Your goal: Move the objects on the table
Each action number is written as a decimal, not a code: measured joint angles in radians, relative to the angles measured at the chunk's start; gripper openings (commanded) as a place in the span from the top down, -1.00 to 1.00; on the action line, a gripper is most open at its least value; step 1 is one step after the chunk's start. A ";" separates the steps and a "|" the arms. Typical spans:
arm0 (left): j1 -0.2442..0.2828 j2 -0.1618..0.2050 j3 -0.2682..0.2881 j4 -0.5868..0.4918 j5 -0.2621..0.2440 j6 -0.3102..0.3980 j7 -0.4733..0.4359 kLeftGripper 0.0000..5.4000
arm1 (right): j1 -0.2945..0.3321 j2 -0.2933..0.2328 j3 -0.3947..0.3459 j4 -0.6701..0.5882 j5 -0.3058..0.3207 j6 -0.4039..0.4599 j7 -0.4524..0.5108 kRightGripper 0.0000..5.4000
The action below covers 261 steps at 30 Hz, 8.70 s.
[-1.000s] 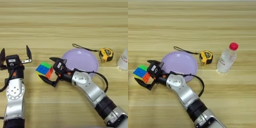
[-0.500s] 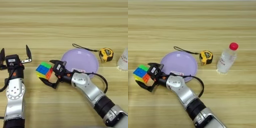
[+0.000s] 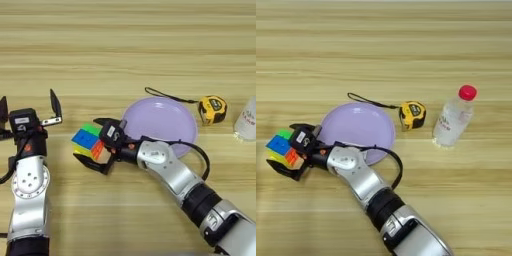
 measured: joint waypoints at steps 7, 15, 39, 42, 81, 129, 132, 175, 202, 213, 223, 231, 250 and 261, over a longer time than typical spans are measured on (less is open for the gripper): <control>0.004 0.000 0.000 -0.007 0.000 0.003 0.001 -1.00 | -0.009 0.007 -0.004 0.037 0.006 0.005 0.005 -0.66; 0.008 0.000 0.000 -0.015 0.000 0.004 0.003 -1.00 | -0.017 0.013 -0.016 0.062 0.013 0.006 0.004 -0.31; 0.016 0.000 -0.001 -0.017 0.000 0.006 0.003 -1.00 | -0.017 0.017 -0.172 -0.202 0.045 0.111 -0.091 -0.24; 0.016 -0.001 -0.001 -0.017 0.001 0.006 0.003 -1.00 | -0.018 0.012 -0.217 -0.208 0.053 0.128 -0.112 -0.24; 0.016 -0.006 -0.010 -0.016 0.005 0.007 0.003 -1.00 | 0.114 -0.160 -0.413 -0.245 0.006 0.115 -0.224 -0.24; 0.013 -0.005 -0.028 -0.001 0.026 0.009 0.003 -1.00 | 0.243 -0.169 -0.375 -0.449 0.006 0.129 -0.204 -1.00; 0.013 -0.005 -0.029 0.000 0.026 0.009 0.003 -1.00 | 0.263 -0.175 -0.379 -0.518 0.008 0.130 -0.213 -1.00; 0.011 -0.006 -0.033 0.018 0.026 0.008 0.003 -1.00 | 0.330 -0.343 -0.763 -0.946 0.118 0.267 -0.366 -1.00; 0.003 -0.006 -0.033 0.023 0.026 0.007 0.002 -1.00 | 0.325 -0.365 -0.816 -0.695 0.181 0.380 -0.368 -1.00; 0.004 -0.006 -0.033 0.023 0.026 0.007 0.001 -1.00 | 0.314 -0.369 -0.824 -0.620 0.181 0.349 -0.368 -0.85; 0.004 -0.006 -0.032 0.023 0.026 0.007 0.001 -1.00 | 0.306 -0.371 -0.825 -0.619 0.183 0.345 -0.367 -0.47; 0.004 -0.006 -0.032 0.023 0.026 0.007 0.001 -1.00 | 0.306 -0.371 -0.823 -0.618 0.184 0.337 -0.367 -0.17; 0.004 -0.005 -0.039 0.024 0.026 0.007 -0.001 -1.00 | 0.304 -0.373 -0.790 -0.630 0.181 0.329 -0.359 -0.11; 0.004 -0.004 -0.066 0.025 0.033 0.007 -0.017 -1.00 | 0.227 -0.392 -0.762 -0.685 0.182 0.367 -0.343 -0.11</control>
